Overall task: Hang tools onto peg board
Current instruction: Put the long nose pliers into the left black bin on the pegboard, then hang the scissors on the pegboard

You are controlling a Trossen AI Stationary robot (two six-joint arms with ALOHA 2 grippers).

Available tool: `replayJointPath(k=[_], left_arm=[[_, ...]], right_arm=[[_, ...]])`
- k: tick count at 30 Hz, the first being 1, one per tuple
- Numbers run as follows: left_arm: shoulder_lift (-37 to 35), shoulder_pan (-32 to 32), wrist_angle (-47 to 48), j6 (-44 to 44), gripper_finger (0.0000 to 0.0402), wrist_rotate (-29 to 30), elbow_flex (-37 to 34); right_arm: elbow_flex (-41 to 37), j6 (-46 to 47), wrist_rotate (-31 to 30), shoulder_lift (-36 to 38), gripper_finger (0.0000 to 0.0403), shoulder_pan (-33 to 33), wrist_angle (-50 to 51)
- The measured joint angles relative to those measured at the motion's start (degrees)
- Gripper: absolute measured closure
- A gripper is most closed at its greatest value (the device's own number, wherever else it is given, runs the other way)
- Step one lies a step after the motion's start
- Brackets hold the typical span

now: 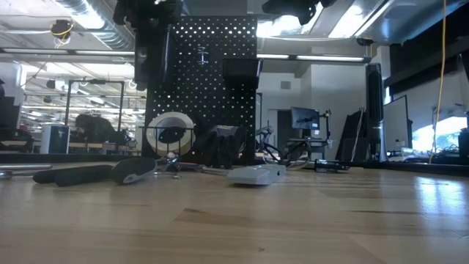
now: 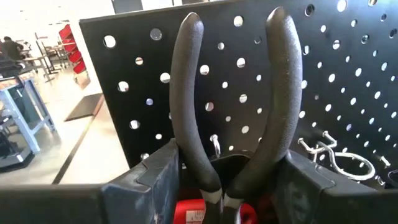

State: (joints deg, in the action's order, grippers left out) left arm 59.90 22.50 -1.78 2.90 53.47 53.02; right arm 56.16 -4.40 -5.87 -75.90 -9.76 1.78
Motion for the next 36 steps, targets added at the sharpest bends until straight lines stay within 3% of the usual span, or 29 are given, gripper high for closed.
replayJointPath(k=[11, 20, 30, 36], left_arm=[[-3.0, -0.6, 0.4, 2.5, 0.0144, -0.8, 0.1], [-8.5, -6.9, 2.2, 4.0, 0.0145, -1.3, 2.1], [-9.2, -23.4, 11.2, 1.7, 0.0147, -21.9, 2.1], [-6.3, -35.9, 22.5, -10.2, 0.0148, -24.6, 1.7]], right_arm=[[0.0, 0.0, 0.0, 0.0, 0.0207, 0.0, -0.2], [0.0, 0.0, 0.0, 0.0, 0.0207, 0.0, -0.2], [0.0, 0.0, 0.5, 0.0, 0.0207, 0.0, -0.1], [0.0, -0.2, 0.5, 0.0, 0.0207, 0.0, 0.3]])
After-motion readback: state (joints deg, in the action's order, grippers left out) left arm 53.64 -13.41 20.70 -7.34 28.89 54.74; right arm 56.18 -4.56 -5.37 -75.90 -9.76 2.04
